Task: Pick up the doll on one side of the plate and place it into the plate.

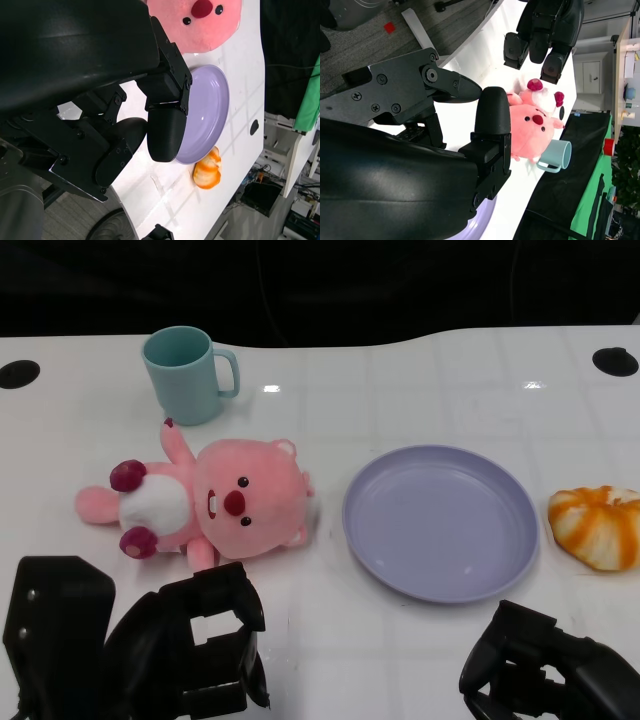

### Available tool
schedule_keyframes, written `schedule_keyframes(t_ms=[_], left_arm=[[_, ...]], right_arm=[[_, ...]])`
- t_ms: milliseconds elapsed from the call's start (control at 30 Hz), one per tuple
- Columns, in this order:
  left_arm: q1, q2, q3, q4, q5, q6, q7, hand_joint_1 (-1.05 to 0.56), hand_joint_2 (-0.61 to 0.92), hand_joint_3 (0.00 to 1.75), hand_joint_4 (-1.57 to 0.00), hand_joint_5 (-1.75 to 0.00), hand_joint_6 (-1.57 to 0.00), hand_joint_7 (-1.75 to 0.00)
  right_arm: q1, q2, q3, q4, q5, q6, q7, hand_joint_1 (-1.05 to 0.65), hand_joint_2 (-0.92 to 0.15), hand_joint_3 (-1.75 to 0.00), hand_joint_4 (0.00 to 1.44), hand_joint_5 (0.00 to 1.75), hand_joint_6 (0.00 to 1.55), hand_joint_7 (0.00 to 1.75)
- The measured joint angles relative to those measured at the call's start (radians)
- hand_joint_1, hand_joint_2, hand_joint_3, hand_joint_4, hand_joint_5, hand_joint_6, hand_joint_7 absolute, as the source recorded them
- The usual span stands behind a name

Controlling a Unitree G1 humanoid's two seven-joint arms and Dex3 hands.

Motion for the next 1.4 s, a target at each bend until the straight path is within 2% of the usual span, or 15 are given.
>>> schedule_keyframes(t_ms=[1000, 1200, 1367, 1400], left_arm=[[-0.010, -0.006, 0.011, 0.000, 0.000, 0.010, 0.001, -0.06, 0.47, 1.43, -0.87, -1.75, -0.76, -1.66], [-0.010, -0.015, 0.019, 0.001, 0.001, -0.046, 0.000, -0.08, 0.49, 1.34, -0.81, -1.65, -0.79, -1.39], [-0.009, -0.015, 0.019, 0.001, 0.007, -0.085, 0.000, -0.12, 0.44, 1.33, -0.77, -1.52, -0.78, -1.18], [-0.007, -0.015, 0.019, 0.001, 0.010, -0.100, 0.000, -0.15, 0.41, 1.31, -0.73, -1.49, -0.73, -1.12]], right_arm=[[-0.001, 0.000, 0.006, -0.002, 0.001, 0.003, -0.003, -0.22, -0.88, -0.63, 0.64, 1.75, 0.42, 1.67], [-0.001, 0.000, 0.006, -0.002, 0.000, 0.002, -0.003, -0.22, -0.88, -0.63, 0.64, 1.75, 0.42, 1.67], [-0.001, 0.000, 0.006, -0.002, 0.000, 0.002, -0.003, -0.20, -0.88, -0.64, 0.64, 1.75, 0.42, 1.67], [-0.001, 0.000, 0.006, -0.002, -0.001, 0.002, -0.003, -0.20, -0.88, -0.64, 0.64, 1.75, 0.42, 1.67]])
